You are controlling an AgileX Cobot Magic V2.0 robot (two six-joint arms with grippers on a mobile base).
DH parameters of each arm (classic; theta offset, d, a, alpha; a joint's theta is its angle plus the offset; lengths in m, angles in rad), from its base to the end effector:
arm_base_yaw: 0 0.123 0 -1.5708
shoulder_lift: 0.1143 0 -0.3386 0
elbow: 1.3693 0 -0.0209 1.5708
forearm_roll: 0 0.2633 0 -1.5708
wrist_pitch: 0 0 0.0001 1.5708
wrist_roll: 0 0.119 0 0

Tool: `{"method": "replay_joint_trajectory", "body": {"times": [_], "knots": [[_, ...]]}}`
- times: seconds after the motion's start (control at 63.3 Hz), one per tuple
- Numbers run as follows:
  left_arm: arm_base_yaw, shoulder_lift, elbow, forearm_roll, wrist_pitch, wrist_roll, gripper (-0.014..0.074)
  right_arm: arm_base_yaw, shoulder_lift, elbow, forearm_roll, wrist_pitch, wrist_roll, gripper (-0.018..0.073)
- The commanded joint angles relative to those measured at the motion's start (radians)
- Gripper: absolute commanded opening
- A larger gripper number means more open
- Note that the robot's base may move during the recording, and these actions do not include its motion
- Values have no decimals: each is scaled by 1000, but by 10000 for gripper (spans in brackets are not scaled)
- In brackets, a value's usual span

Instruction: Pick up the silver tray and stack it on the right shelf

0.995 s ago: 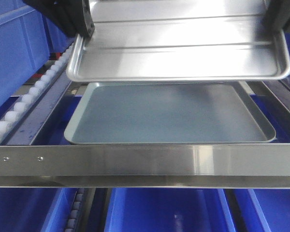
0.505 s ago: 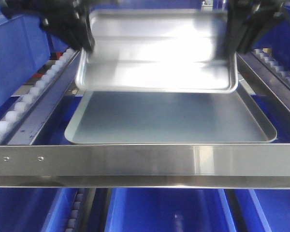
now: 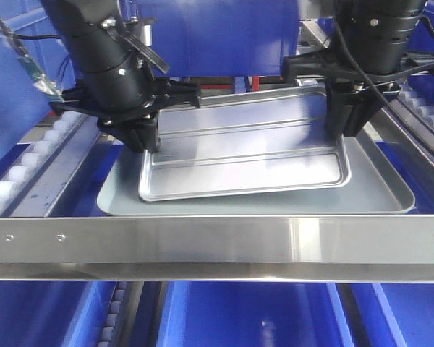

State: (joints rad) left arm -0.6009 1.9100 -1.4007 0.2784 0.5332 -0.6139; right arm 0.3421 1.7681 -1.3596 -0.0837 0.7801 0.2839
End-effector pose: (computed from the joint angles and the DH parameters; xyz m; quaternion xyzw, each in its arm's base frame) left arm 0.3943 -0.2501 0.2435 0.0864 0.9444 -0.0863 0.3053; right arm 0.3924 0.1323 0.2761 -0.0503 0.9707 0.0377 0.2320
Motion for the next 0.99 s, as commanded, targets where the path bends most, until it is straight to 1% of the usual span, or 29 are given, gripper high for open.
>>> {"method": "replay_joint_trajectory", "body": {"times": [0.0,0.095,0.158,0.19,0.253,0.268,0.363,0.379,0.442,0.505,0.553,0.679,0.774,0.805,0.869,0.963,0.979], "knots": [[-2,-43,-58,21,-11,15,-98,-3,-53,-37,-23,-81,-15,60],[-2,-42,-67,21,-11,15,-89,-6,-53,-43,-24,-78,-15,80],[3,-42,-68,10,-10,15,-85,-6,-55,-49,-25,-70,-15,143],[5,-42,-68,4,-9,15,-65,-6,-57,-49,-25,-70,-15,177],[9,-42,-68,-9,-4,15,33,-6,-58,-49,-25,-67,-15,265],[9,-42,-68,-11,-4,15,78,-6,-58,-49,-25,-67,-15,284],[11,-42,-70,-19,-4,15,279,-6,-58,-49,-25,-63,-15,400],[11,-42,-70,-19,-3,15,327,-6,-58,-49,-25,-63,-15,413],[13,-42,-74,-22,1,15,446,-6,-58,-49,-25,-63,-15,454],[13,-42,-85,-22,15,15,505,-6,-58,-49,-25,-63,-15,460],[13,-42,-98,-22,37,15,519,-6,-59,-49,-25,-62,-15,460],[13,-46,-151,-17,115,17,517,-6,-64,-49,-25,-48,-15,456],[13,-65,-172,-15,162,54,517,-6,-86,-49,-25,-32,-15,453],[13,-76,-172,-16,175,64,516,-6,-98,-49,-25,-29,-15,438],[13,-101,-172,-17,214,90,505,-6,-130,-49,-25,-19,-15,389],[9,-148,-172,-17,285,153,425,-6,-189,-46,-27,-11,-18,247],[9,-156,-169,-17,292,162,417,-6,-199,-44,-27,-11,-21,209]]}}
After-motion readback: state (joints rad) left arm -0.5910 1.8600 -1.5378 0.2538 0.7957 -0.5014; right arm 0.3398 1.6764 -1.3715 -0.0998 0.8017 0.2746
